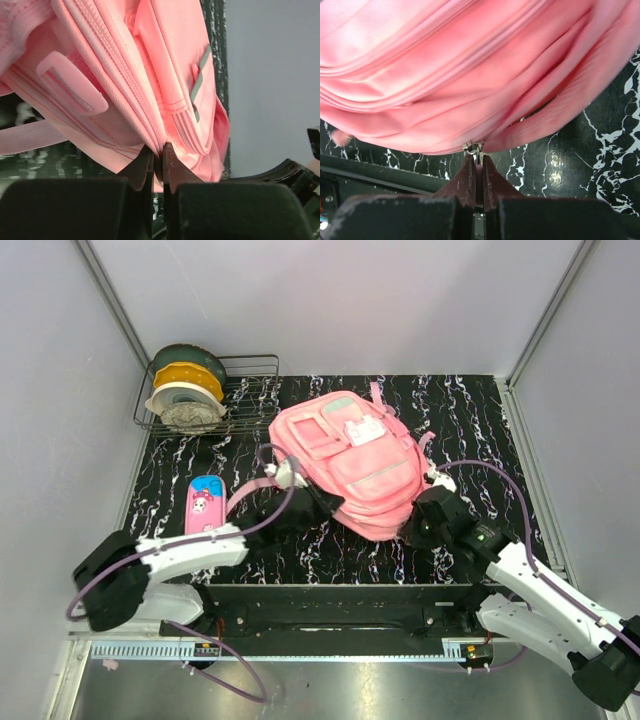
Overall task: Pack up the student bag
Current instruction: Zip the student bag at the center of the board.
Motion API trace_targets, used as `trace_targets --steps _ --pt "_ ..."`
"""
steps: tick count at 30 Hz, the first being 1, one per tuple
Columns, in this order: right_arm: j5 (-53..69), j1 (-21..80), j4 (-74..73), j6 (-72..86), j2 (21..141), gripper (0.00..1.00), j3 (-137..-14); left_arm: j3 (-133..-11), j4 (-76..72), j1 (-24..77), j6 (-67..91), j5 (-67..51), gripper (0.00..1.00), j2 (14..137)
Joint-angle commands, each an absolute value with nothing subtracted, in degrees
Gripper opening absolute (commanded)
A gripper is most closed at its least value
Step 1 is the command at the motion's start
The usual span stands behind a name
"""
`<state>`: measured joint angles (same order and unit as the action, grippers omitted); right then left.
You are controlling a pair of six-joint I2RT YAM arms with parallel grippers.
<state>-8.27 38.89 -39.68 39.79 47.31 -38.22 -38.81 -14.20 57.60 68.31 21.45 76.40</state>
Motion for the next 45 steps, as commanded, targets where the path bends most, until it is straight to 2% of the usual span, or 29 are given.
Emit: trace_targets --steps 1,5,6,12,13,14,15,17,18,19,22,26,29,32,35,38,41,45 --pt "-8.4 38.6 -40.9 38.9 46.0 0.0 -39.5 -36.6 -8.9 50.5 54.9 21.7 0.0 65.2" --pt "-4.1 38.5 -38.2 38.1 45.7 0.0 -38.8 -36.7 -3.9 44.1 46.9 10.4 0.0 59.9" --pt "-3.6 38.6 -37.7 38.1 45.7 0.0 -38.5 -37.2 -2.4 41.6 44.3 4.4 0.0 59.5" --pt "-2.8 38.6 -37.9 37.4 45.1 0.0 -37.8 -40.3 4.7 36.2 34.0 -14.5 0.0 58.7" --pt "-1.7 38.6 -37.4 37.2 44.2 0.0 -37.3 -41.6 6.6 36.2 33.9 -14.3 0.0 58.9" --pt "-1.0 38.6 -37.2 37.2 43.9 0.0 -37.0 -41.5 7.2 36.2 34.1 -14.3 0.28 58.7" --pt "0.9 38.6 -36.9 37.3 43.5 0.0 -36.7 -41.0 6.1 36.2 35.0 -16.0 0.38 58.6" --pt "3.2 38.7 -36.0 37.4 43.6 0.0 -36.0 -38.3 0.2 36.2 37.8 -17.2 0.52 58.4" --pt "3.9 38.6 -35.9 37.7 43.8 0.0 -36.0 -37.0 -3.0 36.3 42.2 -18.3 0.76 58.4" --pt "4.9 38.7 -35.8 38.0 43.9 0.0 -35.9 -34.9 -5.8 36.3 44.5 -18.5 0.85 58.7" --pt "4.9 38.7 -35.2 39.5 43.8 0.0 -35.1 -33.5 -12.8 39.1 51.2 -15.7 0.98 60.5" --pt "3.0 38.7 -33.9 43.6 43.7 0.0 -33.1 -33.8 -9.7 48.4 57.3 -2.0 0.99 60.4" --pt "0.7 38.7 -32.8 45.6 44.4 0.0 -31.5 -29.4 -6.0 59.5 74.8 18.2 0.99 56.4" --pt "0.3 38.7 -31.6 47.0 44.6 0.0 -31.0 -23.6 -1.0 64.3 87.0 25.9 0.99 52.6" --pt "0.4 38.7 -30.2 47.2 44.9 0.0 -30.8 -24.6 3.8 68.0 91.4 30.4 0.99 52.2" --pt "0.4 38.7 -29.8 46.4 45.4 0.0 -31.1 -27.1 1.2 69.1 91.9 30.7 0.99 57.4" --pt "2.2 38.7 -27.3 44.4 45.0 0.0 -30.5 -26.8 -14.5 69.3 87.8 30.1 0.9 62.7" --pt "2.8 38.7 -29.2 42.3 43.8 0.0 -31.6 -32.5 -17.0 69.3 87.0 29.9 0.83 71.1"
